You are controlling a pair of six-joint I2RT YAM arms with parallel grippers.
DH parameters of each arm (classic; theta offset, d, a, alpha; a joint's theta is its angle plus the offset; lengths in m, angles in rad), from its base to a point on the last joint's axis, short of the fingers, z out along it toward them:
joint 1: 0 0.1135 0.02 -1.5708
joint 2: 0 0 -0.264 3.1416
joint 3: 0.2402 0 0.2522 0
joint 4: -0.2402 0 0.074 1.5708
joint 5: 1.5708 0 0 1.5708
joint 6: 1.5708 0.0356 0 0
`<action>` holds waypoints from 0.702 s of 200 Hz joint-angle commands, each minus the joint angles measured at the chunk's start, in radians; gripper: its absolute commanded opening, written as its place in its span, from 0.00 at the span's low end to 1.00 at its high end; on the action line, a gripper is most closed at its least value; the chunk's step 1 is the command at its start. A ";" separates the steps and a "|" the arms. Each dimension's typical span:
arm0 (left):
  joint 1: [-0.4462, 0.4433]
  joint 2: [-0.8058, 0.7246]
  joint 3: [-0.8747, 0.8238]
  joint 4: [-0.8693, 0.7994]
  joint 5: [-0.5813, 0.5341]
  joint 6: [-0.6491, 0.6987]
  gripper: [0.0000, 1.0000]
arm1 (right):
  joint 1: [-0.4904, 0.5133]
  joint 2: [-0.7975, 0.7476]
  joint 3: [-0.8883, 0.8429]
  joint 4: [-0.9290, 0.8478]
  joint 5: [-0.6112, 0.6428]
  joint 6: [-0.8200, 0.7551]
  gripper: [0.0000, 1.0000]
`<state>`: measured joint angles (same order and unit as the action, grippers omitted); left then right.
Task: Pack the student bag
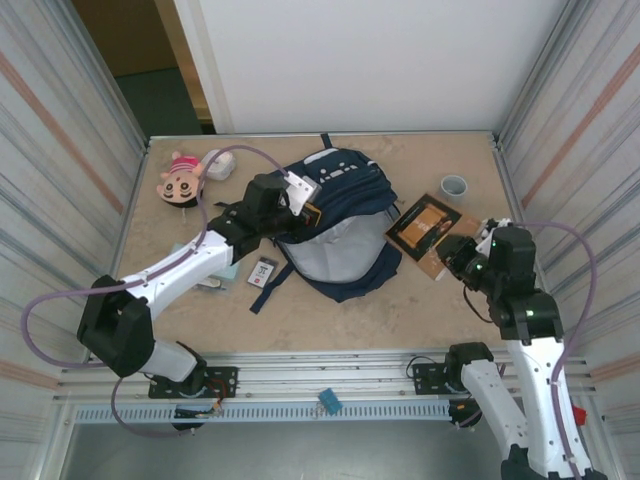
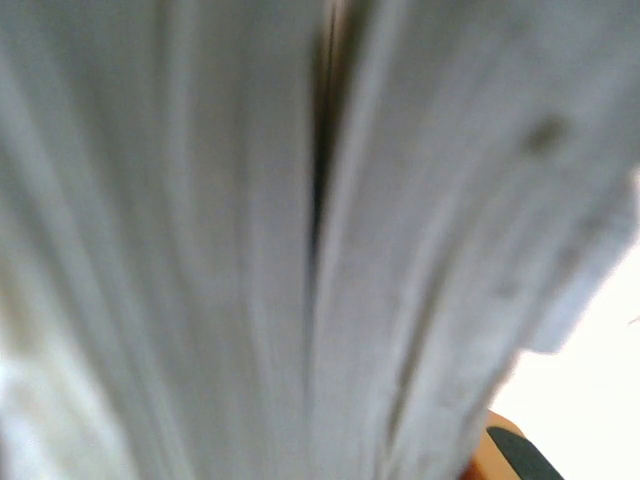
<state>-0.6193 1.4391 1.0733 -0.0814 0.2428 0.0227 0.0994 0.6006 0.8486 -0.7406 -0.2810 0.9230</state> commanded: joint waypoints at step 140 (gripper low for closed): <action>0.109 0.001 0.131 0.191 0.331 -0.156 0.00 | 0.493 0.490 -0.426 1.401 0.310 0.542 0.00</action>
<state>-0.5220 1.4548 1.1366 -0.0525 0.4797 -0.1020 0.5755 0.9901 0.3828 0.3683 -0.0544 1.4380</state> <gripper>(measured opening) 0.071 0.168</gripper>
